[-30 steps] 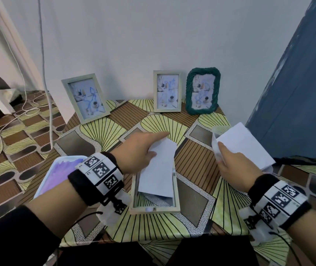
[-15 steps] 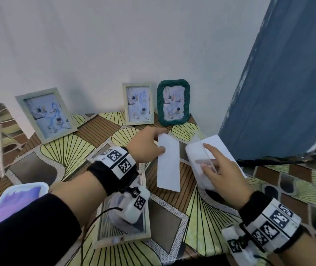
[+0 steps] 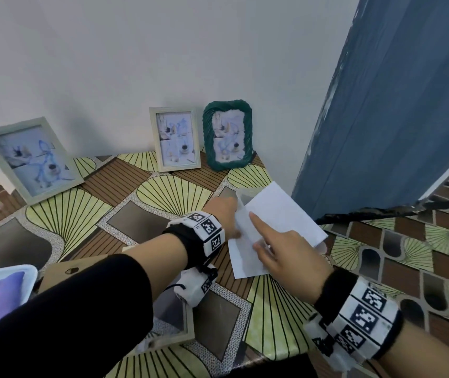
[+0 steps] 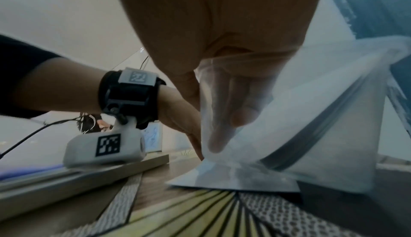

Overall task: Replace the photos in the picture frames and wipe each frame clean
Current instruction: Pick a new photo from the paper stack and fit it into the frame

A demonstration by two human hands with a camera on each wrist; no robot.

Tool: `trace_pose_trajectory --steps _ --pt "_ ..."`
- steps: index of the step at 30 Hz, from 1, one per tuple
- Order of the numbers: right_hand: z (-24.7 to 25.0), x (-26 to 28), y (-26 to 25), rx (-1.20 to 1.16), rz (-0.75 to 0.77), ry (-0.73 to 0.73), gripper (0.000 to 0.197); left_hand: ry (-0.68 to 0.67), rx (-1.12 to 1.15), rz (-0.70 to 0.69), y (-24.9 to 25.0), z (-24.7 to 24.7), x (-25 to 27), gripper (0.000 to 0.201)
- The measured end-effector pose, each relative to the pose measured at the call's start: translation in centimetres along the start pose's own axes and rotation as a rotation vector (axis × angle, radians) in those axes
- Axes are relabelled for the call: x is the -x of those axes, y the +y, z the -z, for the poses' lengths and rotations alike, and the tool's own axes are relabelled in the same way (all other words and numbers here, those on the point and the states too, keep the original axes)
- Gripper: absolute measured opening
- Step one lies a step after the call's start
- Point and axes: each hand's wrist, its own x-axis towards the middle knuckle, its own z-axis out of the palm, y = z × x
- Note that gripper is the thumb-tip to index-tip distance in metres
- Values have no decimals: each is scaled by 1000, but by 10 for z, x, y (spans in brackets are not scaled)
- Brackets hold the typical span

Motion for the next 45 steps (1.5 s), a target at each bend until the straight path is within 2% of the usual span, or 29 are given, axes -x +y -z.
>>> trace_pose_trajectory --steps 7,10,14,16,18,20,22,25,30,32,35,37,39,45 --pt "-12 0 -2 213 -5 -57 57 -26 62 54 -12 -1 2 57" --pt "-14 -1 -2 221 2 -59 57 -46 87 66 -11 -1 4 55" --pt "-18 -1 1 200 16 -58 59 -109 158 103 -12 8 4 43" --pt "-18 -1 3 167 19 -52 61 -130 298 129 -13 16 6 47" --pt "-17 -1 4 123 20 -43 64 -135 552 139 -13 22 9 46" --pt "-12 -1 4 44 10 -42 70 -125 801 200 -10 25 14 37" --pt "-6 -1 3 -53 -3 -55 77 -130 880 239 -7 25 16 26" --pt "4 2 1 -104 13 -34 69 -164 836 174 -6 19 18 31" --pt "19 11 7 -212 52 101 32 -139 737 101 -9 14 19 41" --pt "27 12 14 -127 57 211 25 -137 718 98 -10 14 20 45" --pt "41 9 28 159 3 390 30 -127 719 99 -12 12 20 48" --pt "47 6 39 288 -81 387 39 -109 716 97 -12 11 20 47" --pt "49 2 51 255 -155 330 47 -98 713 97 -11 11 20 47" --pt "39 -1 65 93 -170 388 15 -108 686 94 -11 11 19 50"
